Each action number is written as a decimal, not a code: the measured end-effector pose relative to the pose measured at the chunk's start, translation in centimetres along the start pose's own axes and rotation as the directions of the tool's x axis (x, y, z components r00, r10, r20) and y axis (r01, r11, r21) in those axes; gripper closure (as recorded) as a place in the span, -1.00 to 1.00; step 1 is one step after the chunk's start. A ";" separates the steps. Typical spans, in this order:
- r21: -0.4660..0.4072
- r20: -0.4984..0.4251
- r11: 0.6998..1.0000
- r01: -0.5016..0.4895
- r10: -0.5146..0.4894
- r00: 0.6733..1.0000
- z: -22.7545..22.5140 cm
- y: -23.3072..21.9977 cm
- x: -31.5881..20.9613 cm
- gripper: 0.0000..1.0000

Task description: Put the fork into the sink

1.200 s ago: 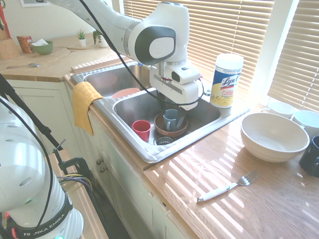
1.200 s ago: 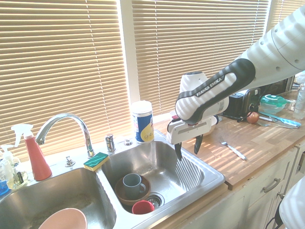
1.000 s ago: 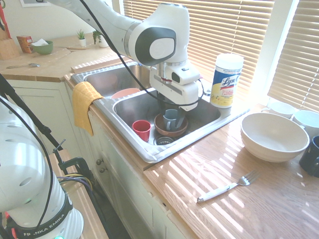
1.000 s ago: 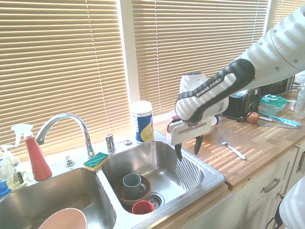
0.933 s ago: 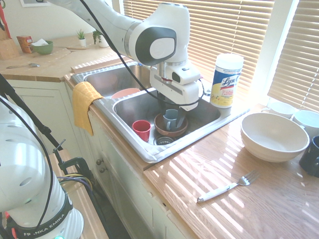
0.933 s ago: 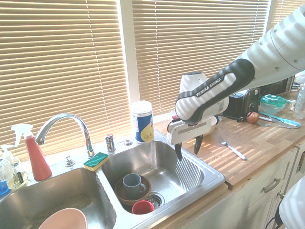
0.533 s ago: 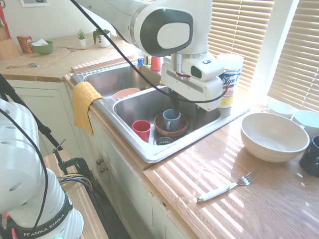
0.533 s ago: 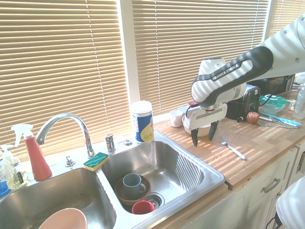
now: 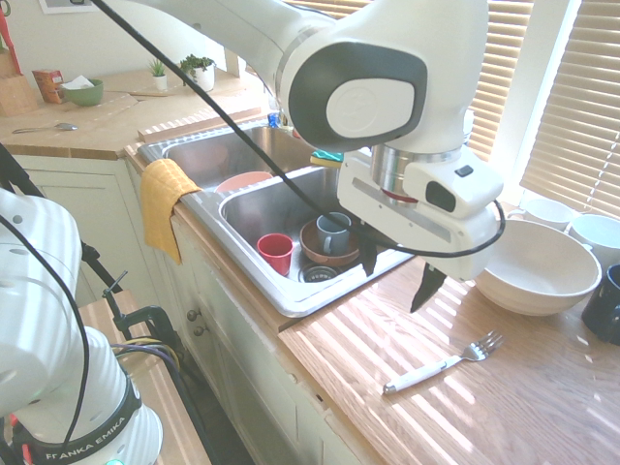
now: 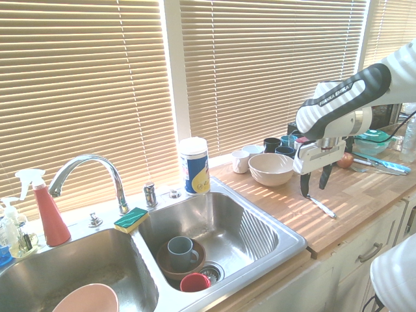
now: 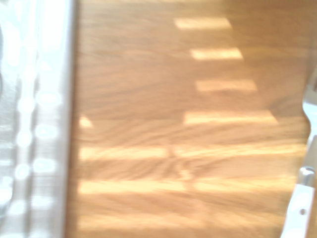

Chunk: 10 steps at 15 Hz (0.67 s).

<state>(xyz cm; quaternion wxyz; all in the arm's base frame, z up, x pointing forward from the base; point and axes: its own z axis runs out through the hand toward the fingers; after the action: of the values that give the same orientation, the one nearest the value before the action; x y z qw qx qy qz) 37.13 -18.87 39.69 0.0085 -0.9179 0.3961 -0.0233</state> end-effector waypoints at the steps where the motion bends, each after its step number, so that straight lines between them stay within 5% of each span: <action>1: -0.001 -0.004 1.000 -0.015 0.015 1.000 0.8 0.5 0.4 -1.00; 9: -0.050 -0.068 0.981 -0.187 0.183 0.981 6.6 2.3 3.8 -1.00; 10: -0.053 -0.066 0.980 -0.190 0.186 0.980 6.9 2.3 4.0 1.00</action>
<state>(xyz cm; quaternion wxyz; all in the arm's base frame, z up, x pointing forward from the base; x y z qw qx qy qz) 38.59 -23.39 32.90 -0.0288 -0.8751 0.4815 -0.0386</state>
